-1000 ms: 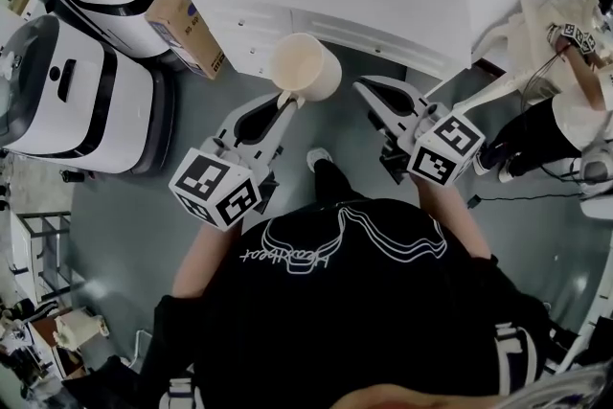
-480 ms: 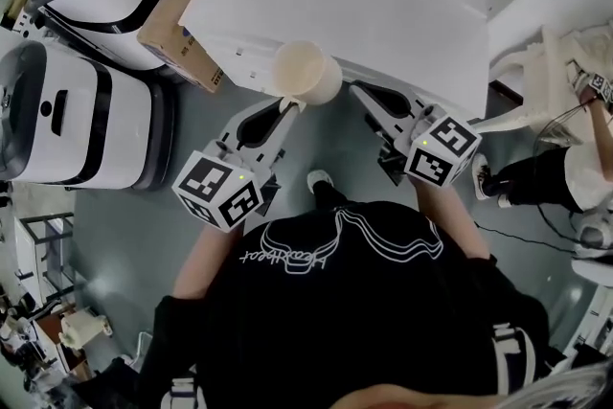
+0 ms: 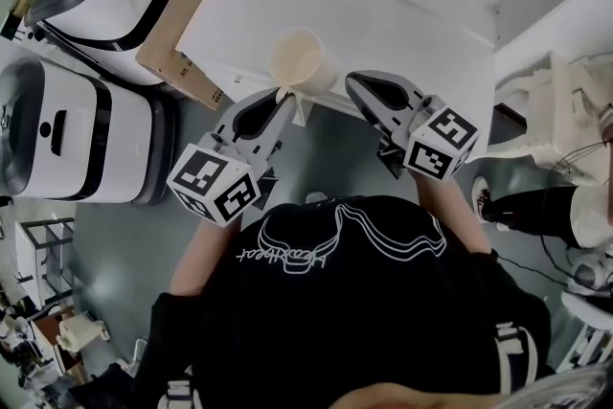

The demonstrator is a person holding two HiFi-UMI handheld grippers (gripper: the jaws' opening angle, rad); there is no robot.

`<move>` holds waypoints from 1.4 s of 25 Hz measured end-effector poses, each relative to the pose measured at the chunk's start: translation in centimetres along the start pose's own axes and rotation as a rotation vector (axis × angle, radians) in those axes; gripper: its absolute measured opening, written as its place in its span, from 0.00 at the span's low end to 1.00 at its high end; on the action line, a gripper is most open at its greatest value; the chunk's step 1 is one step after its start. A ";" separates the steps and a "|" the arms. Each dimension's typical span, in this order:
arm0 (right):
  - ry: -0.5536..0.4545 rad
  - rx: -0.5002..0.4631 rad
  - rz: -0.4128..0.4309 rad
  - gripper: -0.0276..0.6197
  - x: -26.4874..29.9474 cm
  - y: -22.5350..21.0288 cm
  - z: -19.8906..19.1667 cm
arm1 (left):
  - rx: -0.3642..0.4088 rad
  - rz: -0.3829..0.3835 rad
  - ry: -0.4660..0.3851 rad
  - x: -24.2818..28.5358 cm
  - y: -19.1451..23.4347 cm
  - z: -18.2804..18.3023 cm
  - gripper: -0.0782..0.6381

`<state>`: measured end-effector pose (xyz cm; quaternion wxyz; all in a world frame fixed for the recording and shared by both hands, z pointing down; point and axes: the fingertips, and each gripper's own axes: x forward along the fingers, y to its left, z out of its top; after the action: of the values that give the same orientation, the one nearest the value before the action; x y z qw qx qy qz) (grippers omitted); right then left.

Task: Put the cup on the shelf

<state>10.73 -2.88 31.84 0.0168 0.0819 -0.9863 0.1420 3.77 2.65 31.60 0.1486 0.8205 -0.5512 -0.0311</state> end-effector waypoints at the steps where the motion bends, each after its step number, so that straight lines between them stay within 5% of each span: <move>1: 0.000 -0.001 0.002 0.05 0.2 -0.2 0.1 | 0.001 0.003 0.000 0.2 0.2 0.1 0.18; 16: 0.010 -0.012 -0.003 0.05 4.6 -3.4 1.1 | -0.006 0.016 -0.013 2.3 5.7 1.4 0.18; 35: 0.043 0.061 -0.126 0.05 18.0 -15.4 3.1 | -0.047 -0.069 0.080 12.0 22.2 4.8 0.18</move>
<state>-4.46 -21.19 34.13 0.0444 0.1413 -0.9739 0.1722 -12.44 -17.03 34.56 0.1886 0.8358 -0.5153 -0.0164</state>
